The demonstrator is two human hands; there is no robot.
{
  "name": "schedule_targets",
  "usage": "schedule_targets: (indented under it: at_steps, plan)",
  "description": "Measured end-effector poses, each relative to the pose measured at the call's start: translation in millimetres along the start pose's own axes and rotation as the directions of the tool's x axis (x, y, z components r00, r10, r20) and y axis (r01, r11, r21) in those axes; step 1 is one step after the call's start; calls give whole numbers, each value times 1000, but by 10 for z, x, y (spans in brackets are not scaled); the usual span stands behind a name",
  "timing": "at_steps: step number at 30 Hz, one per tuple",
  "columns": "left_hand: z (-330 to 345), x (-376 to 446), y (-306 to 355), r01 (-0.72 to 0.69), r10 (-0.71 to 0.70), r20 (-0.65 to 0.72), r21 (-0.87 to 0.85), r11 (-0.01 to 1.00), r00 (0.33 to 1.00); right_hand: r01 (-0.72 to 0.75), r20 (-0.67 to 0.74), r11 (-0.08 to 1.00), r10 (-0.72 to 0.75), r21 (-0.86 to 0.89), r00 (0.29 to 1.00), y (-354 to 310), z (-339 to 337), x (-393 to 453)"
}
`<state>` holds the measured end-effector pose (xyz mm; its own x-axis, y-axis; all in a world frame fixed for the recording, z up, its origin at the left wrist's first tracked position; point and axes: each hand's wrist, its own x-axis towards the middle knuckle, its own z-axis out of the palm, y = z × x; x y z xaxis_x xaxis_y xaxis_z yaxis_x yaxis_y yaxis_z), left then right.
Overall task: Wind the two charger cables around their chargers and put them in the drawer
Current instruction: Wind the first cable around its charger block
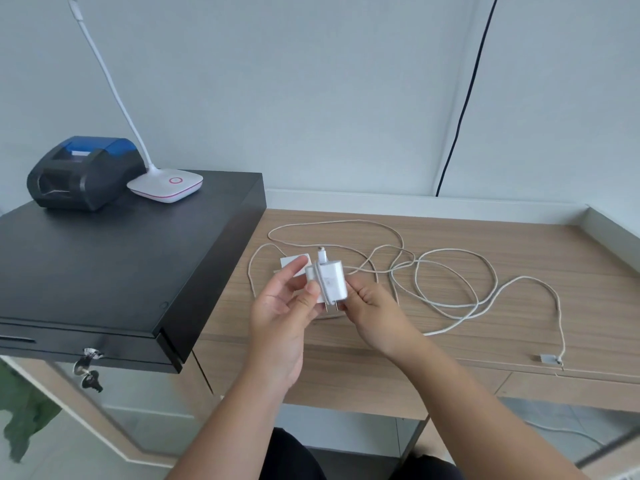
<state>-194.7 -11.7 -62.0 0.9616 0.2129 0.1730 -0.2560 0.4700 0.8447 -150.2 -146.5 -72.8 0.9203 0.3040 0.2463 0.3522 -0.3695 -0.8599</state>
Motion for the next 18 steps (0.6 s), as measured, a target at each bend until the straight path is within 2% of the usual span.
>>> schedule_targets:
  at_steps: [3, 6, 9, 13, 18]
  plan:
    - [13, 67, -40, 30, -41, -103, -108, 994, 994, -22, 51, 998, 25, -65, 998, -48, 8, -74]
    - [5, 124, -88, 36, -64, -206, -136, 990, 976, 47, 89, 946, -19, -321, 996, -91, 7, -137]
    - [12, 143, -122, 39, -66, -231, -121, 992, 971, 76, 116, 882, -25, -465, 993, -125, 1, -169]
    - [-16, 187, -122, -23, 40, -208, 82, 996, 977, 138, 146, 831, -69, -539, 987, -224, -65, -227]
    - [-44, 161, -120, -167, 217, -89, 386, 907, 972, 223, 184, 769, -139, -599, 973, -350, -169, -276]
